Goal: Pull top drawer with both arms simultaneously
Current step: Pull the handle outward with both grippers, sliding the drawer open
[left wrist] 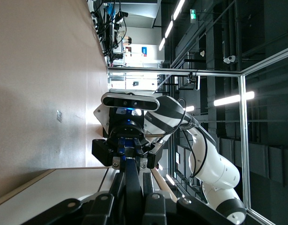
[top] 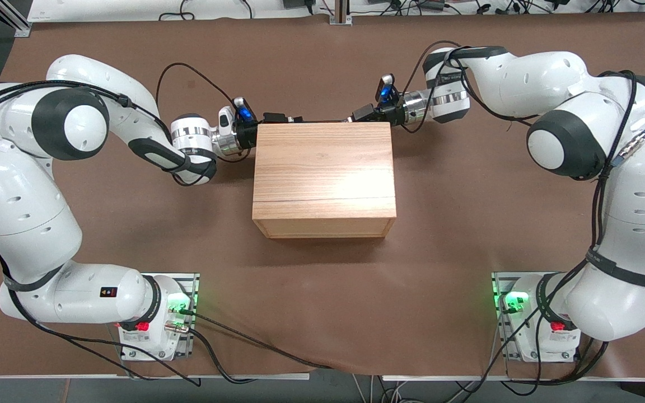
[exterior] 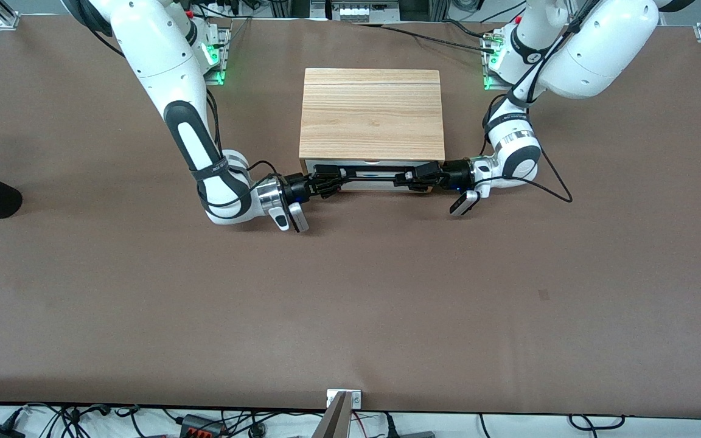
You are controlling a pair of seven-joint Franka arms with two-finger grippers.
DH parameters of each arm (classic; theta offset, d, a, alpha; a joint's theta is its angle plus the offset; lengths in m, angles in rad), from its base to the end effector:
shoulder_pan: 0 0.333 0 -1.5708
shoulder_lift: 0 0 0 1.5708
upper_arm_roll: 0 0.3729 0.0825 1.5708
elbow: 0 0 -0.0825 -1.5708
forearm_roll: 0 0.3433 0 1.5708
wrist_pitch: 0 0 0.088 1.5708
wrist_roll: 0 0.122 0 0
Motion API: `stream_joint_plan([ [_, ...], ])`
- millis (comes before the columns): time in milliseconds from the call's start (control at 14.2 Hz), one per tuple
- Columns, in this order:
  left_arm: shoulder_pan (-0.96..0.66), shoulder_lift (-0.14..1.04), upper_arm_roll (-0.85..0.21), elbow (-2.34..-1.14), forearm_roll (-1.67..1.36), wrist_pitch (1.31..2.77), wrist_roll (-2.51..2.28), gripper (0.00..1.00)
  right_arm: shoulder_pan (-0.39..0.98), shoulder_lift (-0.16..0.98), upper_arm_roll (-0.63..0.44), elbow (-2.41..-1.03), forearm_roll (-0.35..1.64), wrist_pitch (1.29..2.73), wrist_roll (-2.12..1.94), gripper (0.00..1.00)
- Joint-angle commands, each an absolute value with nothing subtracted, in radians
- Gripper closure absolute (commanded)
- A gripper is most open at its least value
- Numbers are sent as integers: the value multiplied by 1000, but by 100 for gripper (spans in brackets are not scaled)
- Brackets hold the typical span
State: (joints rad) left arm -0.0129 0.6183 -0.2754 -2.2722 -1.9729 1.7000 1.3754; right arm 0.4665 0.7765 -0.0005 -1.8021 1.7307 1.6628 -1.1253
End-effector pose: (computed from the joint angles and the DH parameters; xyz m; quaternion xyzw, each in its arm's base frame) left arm 0.4748 -0.2404 0.2148 0.6589 0.0654 0.0643 0.7466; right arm 0.5225 0.3882 0.2209 -0.6913 -0.1371 0.0611 0.7068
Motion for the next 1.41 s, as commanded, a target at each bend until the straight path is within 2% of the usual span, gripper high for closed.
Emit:
stream_joint_plan([
  [0,-17,627,-301,-2283,-2016,1692,1414,86,471,778,0,-1784,1749,1674,-1154,100],
  [351,-15,626,-301,-2264,-2017,1736,1411,88,469,810,0,-1729,1753,1692,-1140,100],
  [984,-11,661,-296,-2126,-2011,1810,1408,88,463,926,-2,-1488,1746,1784,-1011,100],
  [1335,-5,686,-285,-2043,-2000,1864,1410,88,456,1000,-20,-1349,1743,1787,-942,100],
])
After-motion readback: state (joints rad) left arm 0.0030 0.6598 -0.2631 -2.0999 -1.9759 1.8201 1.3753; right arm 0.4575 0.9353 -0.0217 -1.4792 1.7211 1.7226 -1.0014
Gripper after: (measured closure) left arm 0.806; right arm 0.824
